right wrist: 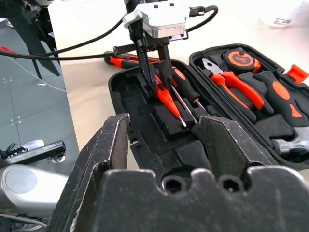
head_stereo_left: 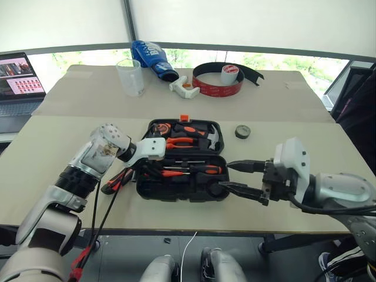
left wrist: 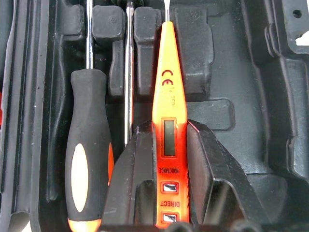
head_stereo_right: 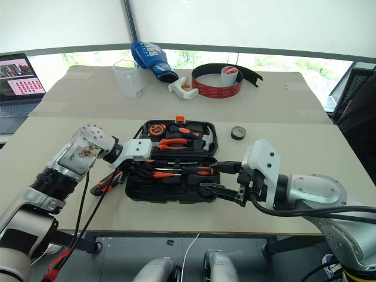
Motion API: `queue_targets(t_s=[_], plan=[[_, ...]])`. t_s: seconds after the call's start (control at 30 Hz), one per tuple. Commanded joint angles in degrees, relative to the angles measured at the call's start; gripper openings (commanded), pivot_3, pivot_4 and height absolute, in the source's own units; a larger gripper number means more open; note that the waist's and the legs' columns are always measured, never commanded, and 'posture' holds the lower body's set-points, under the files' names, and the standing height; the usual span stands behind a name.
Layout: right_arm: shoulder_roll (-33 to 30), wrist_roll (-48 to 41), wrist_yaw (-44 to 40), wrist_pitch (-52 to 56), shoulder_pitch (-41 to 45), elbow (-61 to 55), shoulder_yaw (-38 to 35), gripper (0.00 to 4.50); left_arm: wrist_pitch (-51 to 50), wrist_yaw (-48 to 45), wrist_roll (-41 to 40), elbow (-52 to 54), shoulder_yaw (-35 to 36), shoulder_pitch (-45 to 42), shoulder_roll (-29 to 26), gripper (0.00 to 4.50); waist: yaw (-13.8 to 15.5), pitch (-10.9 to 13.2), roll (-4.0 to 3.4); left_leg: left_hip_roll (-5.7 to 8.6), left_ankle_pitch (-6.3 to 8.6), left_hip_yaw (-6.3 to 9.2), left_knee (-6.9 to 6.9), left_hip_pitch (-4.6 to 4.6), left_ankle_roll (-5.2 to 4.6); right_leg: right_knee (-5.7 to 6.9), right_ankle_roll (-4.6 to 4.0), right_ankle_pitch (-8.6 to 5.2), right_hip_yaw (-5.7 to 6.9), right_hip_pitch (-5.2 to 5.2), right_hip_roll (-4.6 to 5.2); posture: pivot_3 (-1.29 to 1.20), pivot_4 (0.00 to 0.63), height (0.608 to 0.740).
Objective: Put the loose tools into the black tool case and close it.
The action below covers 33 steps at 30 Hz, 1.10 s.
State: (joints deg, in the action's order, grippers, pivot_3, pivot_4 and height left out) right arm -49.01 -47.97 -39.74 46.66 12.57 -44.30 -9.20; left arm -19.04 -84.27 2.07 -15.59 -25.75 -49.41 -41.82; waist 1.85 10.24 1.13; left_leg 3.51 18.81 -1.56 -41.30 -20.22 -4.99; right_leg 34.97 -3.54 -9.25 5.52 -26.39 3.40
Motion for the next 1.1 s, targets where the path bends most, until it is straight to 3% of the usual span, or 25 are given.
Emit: queue_targets(t_s=[0.03,0.13,0.2,0.23,0.27,0.33,0.57,0.73,0.83,1.1], plan=[[0.4,0.5,0.2,-1.7,1.3,-0.3,0.5,3.3,-0.1,-0.8,0.8,1.6,0.9,0.6,-1.9,0.43,-0.1,0.0,0.0,0.0,0.0,0.0,0.0,0.0,0.0,0.0,0.0,0.0,0.0,0.0,0.0,0.0,0.15,0.73],[0.4,0.6,0.1,-1.7,1.7,0.0,0.8,3.3,-0.5,-0.6,0.7,1.8,1.1,0.8,-2.2,0.43,-0.2,0.0,0.0,0.0,0.0,0.0,0.0,0.0,0.0,0.0,-0.01,0.01,0.0,0.0,0.0,0.0,0.15,0.73],[0.4,0.9,0.0,-1.8,1.9,0.3,1.1,3.3,-1.9,-1.3,-0.7,2.7,2.1,0.4,-2.4,1.43,-0.2,0.0,0.0,0.0,0.0,0.0,-0.01,-0.01,0.0,0.0,-0.01,0.01,0.0,0.0,0.0,0.0,0.15,0.73],[0.4,1.0,0.0,-1.9,2.0,0.4,1.3,3.3,-2.8,-1.8,-1.7,3.3,2.8,0.1,-2.5,1.61,-0.2,0.0,0.0,0.0,0.0,0.0,-0.01,-0.01,0.0,0.0,-0.01,0.01,0.0,0.0,0.0,0.0,0.15,0.73],[0.4,1.1,-0.1,-2.0,2.0,0.5,1.4,3.3,-3.7,-2.4,-3.1,4.0,3.9,-0.3,-2.7,2.22,-0.2,0.0,0.0,0.0,0.0,0.0,-0.03,-0.01,0.0,0.01,-0.01,0.0,0.0,0.0,0.0,0.0,0.15,0.73],[0.4,1.1,-0.3,-2.0,2.1,0.6,1.5,3.3,-4.8,-2.5,-5.8,5.0,6.9,-0.9,-2.7,2.65,-0.1,0.0,0.0,0.0,0.0,0.0,-0.03,-0.01,0.0,0.02,-0.01,0.0,0.0,0.0,0.0,0.0,0.15,0.73],[0.5,1.6,-0.8,-2.2,1.9,1.1,1.9,3.3,-5.6,0.5,-10.6,4.4,13.7,0.4,-2.5,2.65,0.3,0.0,0.0,0.01,0.0,0.01,-0.14,-0.03,0.0,0.01,0.0,0.0,0.0,0.0,0.0,0.0,0.15,0.73],[0.5,1.7,-1.0,-2.0,2.4,1.3,2.0,3.3,-0.1,3.3,-12.2,3.1,15.8,5.8,1.3,1.28,0.4,0.0,-0.01,0.02,0.0,0.01,-0.16,-0.01,0.0,0.02,-0.02,0.01,0.0,0.03,0.01,0.0,0.15,0.73],[0.0,1.4,-1.3,-1.6,2.3,1.2,1.6,3.3,2.3,5.5,-11.9,2.7,15.9,8.3,3.2,0.14,0.5,0.0,-0.01,0.02,0.01,0.01,-0.22,-0.04,0.01,0.03,-0.03,0.02,0.02,0.02,0.01,0.0,0.15,0.73],[-0.4,1.1,-1.2,-1.2,1.8,0.9,1.0,3.3,4.1,10.2,-11.1,4.1,15.6,13.0,5.1,0.07,0.5,0.0,-0.01,0.01,0.01,0.02,-0.25,-0.03,0.02,0.04,-0.04,0.03,0.01,0.03,0.02,0.0,0.15,0.73]])
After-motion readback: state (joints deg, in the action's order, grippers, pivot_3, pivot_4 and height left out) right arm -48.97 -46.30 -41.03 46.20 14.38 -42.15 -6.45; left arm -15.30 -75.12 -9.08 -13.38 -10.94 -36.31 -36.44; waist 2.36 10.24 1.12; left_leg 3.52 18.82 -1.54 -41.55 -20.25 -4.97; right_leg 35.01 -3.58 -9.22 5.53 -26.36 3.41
